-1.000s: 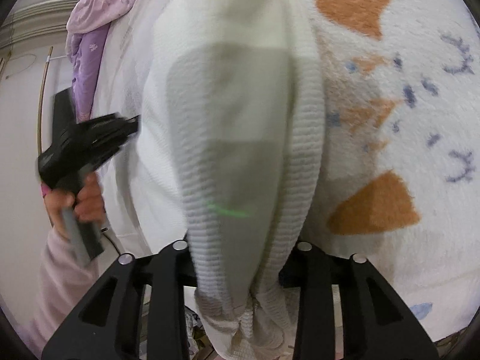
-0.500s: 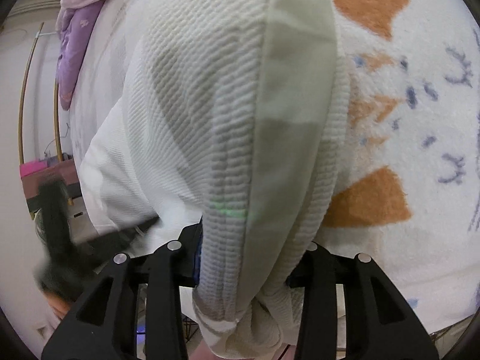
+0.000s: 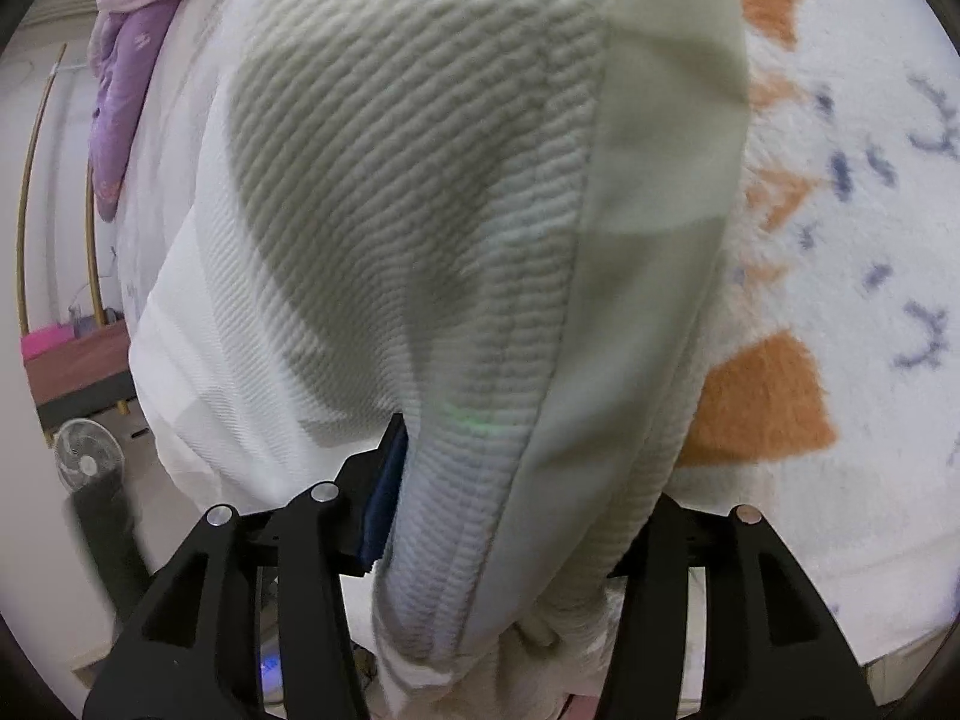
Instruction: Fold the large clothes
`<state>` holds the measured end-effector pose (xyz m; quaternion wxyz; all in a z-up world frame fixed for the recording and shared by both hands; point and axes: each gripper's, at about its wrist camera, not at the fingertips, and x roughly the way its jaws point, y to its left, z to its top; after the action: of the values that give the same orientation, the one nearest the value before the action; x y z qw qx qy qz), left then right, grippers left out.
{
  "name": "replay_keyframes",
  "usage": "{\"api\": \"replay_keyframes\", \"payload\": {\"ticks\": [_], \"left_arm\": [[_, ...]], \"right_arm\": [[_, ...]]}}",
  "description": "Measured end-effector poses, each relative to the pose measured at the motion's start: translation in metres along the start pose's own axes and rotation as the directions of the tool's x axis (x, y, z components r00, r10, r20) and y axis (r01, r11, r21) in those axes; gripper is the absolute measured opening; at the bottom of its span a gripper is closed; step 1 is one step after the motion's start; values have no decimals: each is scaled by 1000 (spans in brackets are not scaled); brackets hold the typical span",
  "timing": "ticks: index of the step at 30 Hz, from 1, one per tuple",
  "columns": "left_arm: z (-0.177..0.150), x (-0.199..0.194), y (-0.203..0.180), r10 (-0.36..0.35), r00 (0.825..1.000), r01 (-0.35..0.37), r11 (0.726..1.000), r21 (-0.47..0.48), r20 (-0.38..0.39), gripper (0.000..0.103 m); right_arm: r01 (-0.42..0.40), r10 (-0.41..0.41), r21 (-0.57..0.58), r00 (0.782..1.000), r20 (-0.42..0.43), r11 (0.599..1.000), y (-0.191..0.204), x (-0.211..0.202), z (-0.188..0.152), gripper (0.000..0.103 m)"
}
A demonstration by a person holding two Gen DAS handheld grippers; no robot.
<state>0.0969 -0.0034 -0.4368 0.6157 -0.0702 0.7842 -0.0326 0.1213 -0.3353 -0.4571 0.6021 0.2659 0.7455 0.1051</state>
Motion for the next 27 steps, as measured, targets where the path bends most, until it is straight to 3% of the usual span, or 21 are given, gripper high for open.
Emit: {"api": "replay_keyframes", "payload": {"ticks": [2, 3, 4, 7, 9, 12, 13, 16, 18, 21, 25, 27], "left_arm": [[-16, 21, 4, -29, 996, 27, 999, -25, -84, 2], [-19, 44, 4, -3, 994, 3, 1000, -4, -109, 2], [-17, 56, 2, -2, 996, 5, 1000, 24, -91, 4], [-6, 42, -7, 43, 987, -39, 999, 30, -155, 2], [-22, 28, -10, 67, 985, -59, 997, 55, -158, 2], [-54, 48, 0, 122, 974, -108, 991, 81, -191, 2], [-56, 54, 2, 129, 980, -115, 988, 100, -153, 4], [-44, 41, 3, 137, 975, -121, 988, 99, -175, 3], [-32, 7, 3, 146, 987, -136, 982, 131, -72, 3], [-4, -35, 13, 125, 992, -126, 986, 106, 13, 3], [61, -75, 28, 117, 982, -129, 989, 73, 150, 3], [111, -87, 31, 129, 970, -147, 986, 75, 208, 3]], "right_arm": [[-15, 15, 13, 1000, 4, 1000, -1, 2, 2, 50], [-26, 26, 26, 1000, 2, 999, -2, 4, 4, 51], [-35, 35, 40, 999, 1, 999, -3, 4, 4, 52], [-26, 25, 23, 1000, 18, 999, -4, 0, 0, 51], [-23, 23, 7, 999, 31, 1000, -2, 0, -2, 51], [-28, 27, 33, 999, 30, 999, -3, 1, 0, 52], [-18, 17, 18, 999, 28, 1000, -2, 2, 1, 52], [-14, 13, 24, 999, 39, 1000, -4, -1, 0, 52], [-17, 16, 28, 999, 45, 999, -3, 0, 0, 52], [-13, 12, 38, 999, 43, 999, -4, 0, 1, 52], [-11, 8, 50, 999, 47, 999, -7, -1, 2, 52], [-10, 8, 50, 999, 51, 999, -2, 1, 1, 52]]}}
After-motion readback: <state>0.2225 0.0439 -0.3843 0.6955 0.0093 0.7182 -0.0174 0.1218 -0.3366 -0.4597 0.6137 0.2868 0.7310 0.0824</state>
